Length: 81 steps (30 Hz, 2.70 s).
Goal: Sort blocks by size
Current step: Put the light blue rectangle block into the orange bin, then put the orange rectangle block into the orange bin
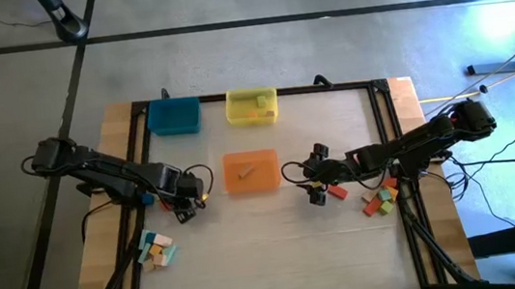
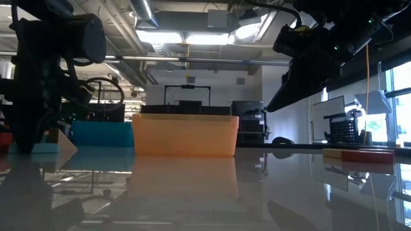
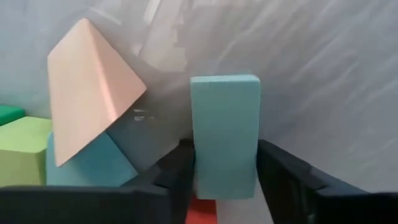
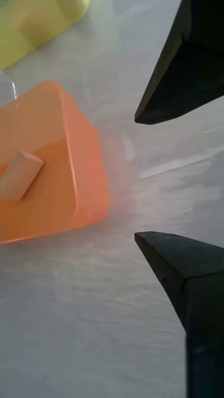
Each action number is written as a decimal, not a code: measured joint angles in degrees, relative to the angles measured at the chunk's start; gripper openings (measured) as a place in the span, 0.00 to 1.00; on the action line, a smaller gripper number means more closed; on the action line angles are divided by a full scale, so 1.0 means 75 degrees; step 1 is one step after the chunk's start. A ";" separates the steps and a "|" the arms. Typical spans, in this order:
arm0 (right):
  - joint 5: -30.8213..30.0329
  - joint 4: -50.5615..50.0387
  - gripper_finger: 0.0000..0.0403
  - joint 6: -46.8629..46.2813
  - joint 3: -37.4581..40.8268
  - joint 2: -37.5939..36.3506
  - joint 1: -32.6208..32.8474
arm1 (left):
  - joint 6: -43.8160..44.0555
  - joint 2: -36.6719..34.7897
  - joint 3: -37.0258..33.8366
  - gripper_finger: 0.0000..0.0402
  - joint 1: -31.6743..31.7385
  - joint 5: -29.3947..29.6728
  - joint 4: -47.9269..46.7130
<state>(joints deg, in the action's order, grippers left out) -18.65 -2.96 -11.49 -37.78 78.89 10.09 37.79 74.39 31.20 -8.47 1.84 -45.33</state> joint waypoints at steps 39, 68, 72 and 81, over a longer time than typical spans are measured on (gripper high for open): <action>0.0006 0.0000 0.74 0.0000 0.0000 0.0000 0.0001 | -0.3505 0.0067 0.1359 0.31 0.0987 0.1963 0.5659; 0.1878 -0.4221 0.74 -0.1962 -0.1376 -0.0349 0.0103 | -0.2938 -0.1139 0.1282 0.55 0.0834 0.1907 0.3370; 0.2357 -0.5740 0.74 -0.3319 -0.1603 -0.0350 0.0478 | -0.2379 -0.1174 0.1260 0.55 0.0551 0.2011 0.2749; 0.1949 -0.5911 0.74 -0.5291 -0.0782 -0.0341 0.1064 | -0.2180 -0.1173 0.0944 0.55 0.0268 0.2041 0.2806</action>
<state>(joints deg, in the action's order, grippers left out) -4.04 -47.30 -51.17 -43.64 76.34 18.07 21.44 65.59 38.28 -6.46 17.15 -24.28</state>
